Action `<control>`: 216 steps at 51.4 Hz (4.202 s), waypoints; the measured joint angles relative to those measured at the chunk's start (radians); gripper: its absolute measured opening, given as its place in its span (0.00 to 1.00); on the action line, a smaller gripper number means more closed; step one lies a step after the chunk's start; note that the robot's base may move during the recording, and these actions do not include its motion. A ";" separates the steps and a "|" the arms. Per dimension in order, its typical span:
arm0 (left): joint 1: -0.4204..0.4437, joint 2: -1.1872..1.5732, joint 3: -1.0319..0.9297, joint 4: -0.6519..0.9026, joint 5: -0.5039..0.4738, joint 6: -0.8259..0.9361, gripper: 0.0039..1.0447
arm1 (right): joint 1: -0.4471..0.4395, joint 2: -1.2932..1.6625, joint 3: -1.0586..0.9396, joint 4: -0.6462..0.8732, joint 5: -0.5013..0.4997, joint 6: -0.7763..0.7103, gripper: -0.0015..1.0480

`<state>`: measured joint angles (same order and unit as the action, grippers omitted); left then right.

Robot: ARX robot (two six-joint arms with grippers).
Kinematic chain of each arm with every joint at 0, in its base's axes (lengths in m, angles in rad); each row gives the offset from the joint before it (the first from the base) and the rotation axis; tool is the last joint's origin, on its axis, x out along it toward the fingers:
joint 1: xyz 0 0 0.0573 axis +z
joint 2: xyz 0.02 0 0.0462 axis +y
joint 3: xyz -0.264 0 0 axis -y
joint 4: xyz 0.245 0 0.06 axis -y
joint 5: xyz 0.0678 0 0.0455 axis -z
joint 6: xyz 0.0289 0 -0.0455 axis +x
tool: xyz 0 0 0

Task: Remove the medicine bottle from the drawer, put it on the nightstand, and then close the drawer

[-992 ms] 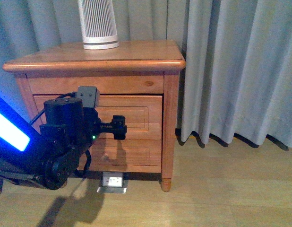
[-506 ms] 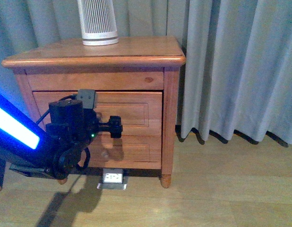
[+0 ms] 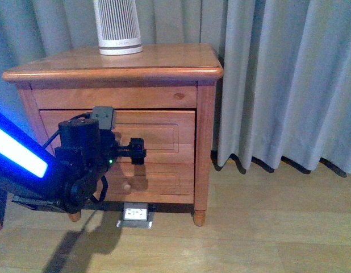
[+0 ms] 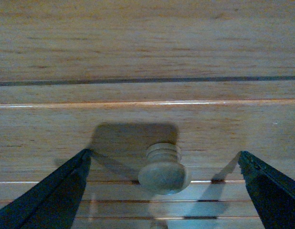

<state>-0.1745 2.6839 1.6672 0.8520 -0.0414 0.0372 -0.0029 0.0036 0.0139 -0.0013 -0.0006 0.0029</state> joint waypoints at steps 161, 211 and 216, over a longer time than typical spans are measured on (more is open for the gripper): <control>-0.324 -2.466 -1.537 -0.868 -0.498 -0.035 0.90 | 0.000 0.000 0.000 0.000 0.000 0.000 0.93; 0.168 -2.678 -1.658 -0.851 0.038 -0.036 0.08 | 0.000 0.000 0.000 0.000 0.000 0.000 0.93; 0.169 -2.678 -1.658 -0.851 0.043 -0.035 0.25 | 0.000 0.000 0.000 0.000 0.003 0.000 0.93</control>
<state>-0.0059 0.0059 0.0097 0.0013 0.0013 0.0017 -0.0029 0.0036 0.0139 -0.0013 0.0029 0.0032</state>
